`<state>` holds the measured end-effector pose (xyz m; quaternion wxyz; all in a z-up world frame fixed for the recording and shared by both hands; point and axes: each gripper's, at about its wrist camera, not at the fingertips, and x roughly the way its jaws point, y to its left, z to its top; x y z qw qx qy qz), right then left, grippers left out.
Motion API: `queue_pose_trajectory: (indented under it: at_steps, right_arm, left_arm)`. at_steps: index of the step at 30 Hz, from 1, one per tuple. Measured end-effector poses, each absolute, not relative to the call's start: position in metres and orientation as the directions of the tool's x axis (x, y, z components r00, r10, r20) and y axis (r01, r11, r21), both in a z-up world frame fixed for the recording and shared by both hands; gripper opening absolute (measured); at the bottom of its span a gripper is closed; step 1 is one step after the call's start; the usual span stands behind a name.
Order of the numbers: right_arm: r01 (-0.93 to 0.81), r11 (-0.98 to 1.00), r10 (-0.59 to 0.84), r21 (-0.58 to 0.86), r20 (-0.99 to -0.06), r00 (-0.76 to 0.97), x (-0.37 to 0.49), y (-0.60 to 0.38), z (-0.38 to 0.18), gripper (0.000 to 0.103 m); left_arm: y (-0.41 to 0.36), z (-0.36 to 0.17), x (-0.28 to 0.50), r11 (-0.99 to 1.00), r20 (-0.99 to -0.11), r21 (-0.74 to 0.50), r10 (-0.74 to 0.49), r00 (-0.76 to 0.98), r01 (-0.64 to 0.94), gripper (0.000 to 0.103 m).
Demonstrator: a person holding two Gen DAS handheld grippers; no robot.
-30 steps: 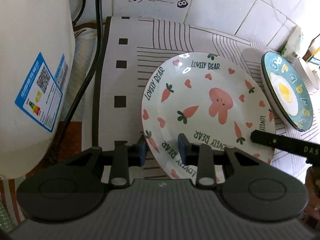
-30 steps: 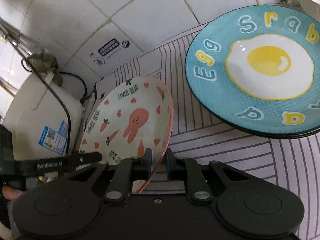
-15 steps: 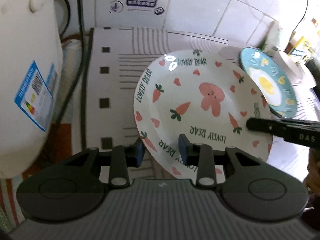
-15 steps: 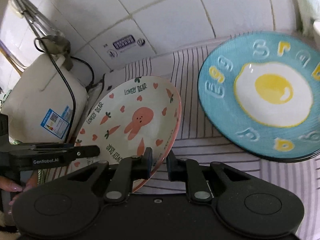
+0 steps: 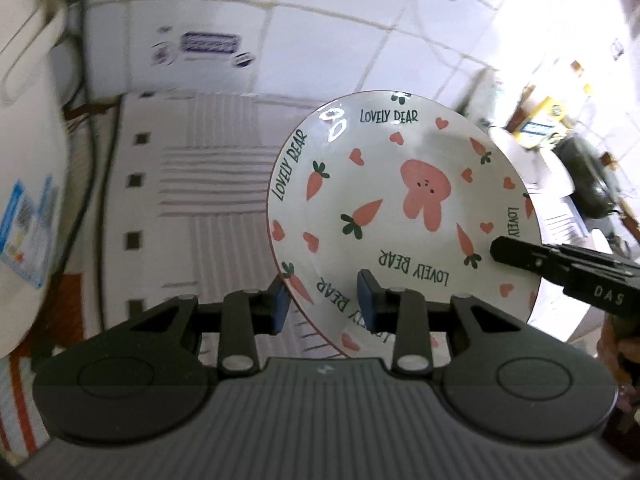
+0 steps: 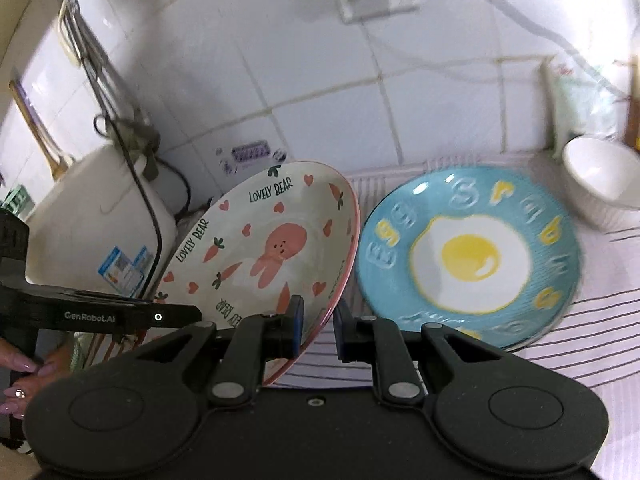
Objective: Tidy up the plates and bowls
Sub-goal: 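Carry the pink bunny plate and lower it onto the blue Egg plate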
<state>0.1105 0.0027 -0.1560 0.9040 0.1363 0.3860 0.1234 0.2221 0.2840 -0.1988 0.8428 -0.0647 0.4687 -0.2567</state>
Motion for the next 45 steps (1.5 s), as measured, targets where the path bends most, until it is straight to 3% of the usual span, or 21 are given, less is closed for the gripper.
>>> queue_pose_trajectory:
  at_steps: [5,16,35,45]
  right_arm:
    - [-0.094,0.939,0.301,0.33,-0.662,0.686,0.102,-0.005,-0.15,0.022]
    - [-0.023,0.93,0.274,0.367,-0.652,0.707,0.106,-0.029,-0.181,0.022]
    - [0.048,0.89,0.318,0.453,-0.693,0.646,0.138,-0.027,-0.237,0.023]
    - [0.09,0.904,0.3,0.417,-0.771,0.562,0.16,-0.016,-0.233,0.025]
  left_arm:
    - [0.254,-0.18,0.226,0.846,-0.734,-0.308,-0.503,0.457,0.436,0.032]
    - [0.2,-0.186,0.251,0.809,-0.727,-0.35,-0.553,0.407,0.473,0.032]
    - [0.164,-0.221,0.289,0.84,-0.818,-0.402,-0.508,0.271,0.364,0.032]
    - [0.148,-0.216,0.306,0.86,-0.88,-0.306,-0.419,0.223,0.409,0.032]
